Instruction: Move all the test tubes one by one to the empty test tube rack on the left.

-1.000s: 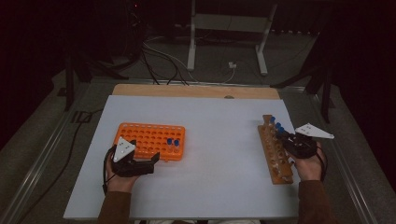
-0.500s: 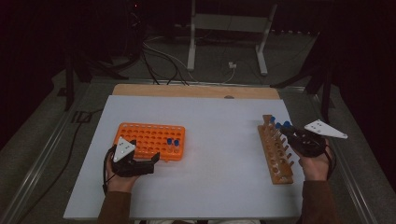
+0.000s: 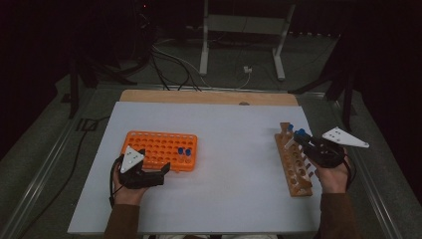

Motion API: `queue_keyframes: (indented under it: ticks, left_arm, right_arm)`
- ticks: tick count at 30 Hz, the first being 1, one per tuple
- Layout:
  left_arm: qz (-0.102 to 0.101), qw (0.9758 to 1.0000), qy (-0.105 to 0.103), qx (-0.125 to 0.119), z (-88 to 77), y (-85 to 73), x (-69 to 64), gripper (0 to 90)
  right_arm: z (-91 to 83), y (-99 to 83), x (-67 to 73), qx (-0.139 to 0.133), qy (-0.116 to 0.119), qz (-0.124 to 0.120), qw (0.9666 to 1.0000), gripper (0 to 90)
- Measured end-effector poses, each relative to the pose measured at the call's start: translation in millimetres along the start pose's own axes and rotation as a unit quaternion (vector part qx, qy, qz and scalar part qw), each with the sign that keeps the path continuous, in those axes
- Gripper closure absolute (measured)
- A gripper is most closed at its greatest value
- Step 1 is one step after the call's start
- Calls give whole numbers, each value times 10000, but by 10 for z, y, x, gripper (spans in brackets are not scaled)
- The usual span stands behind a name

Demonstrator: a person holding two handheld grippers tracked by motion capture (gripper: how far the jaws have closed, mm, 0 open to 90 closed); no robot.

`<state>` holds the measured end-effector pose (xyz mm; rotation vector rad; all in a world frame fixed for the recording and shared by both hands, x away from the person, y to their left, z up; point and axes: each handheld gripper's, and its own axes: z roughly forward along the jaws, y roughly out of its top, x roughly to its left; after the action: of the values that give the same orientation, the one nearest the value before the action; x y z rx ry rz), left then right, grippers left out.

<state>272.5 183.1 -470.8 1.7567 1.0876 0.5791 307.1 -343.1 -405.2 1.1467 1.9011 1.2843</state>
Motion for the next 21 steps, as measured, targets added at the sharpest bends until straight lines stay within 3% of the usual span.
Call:
queue_keyframes:
  ticks: [11,21]
  left_arm:
    - [78,9998,30,-204,-40,29,-37,12]
    - [85,9993,-147,-330,-60,99,-98,12]
  right_arm:
    - [102,-14,127,60,300,28,9995,764]
    - [193,-19,266,113,583,44,9982,764]
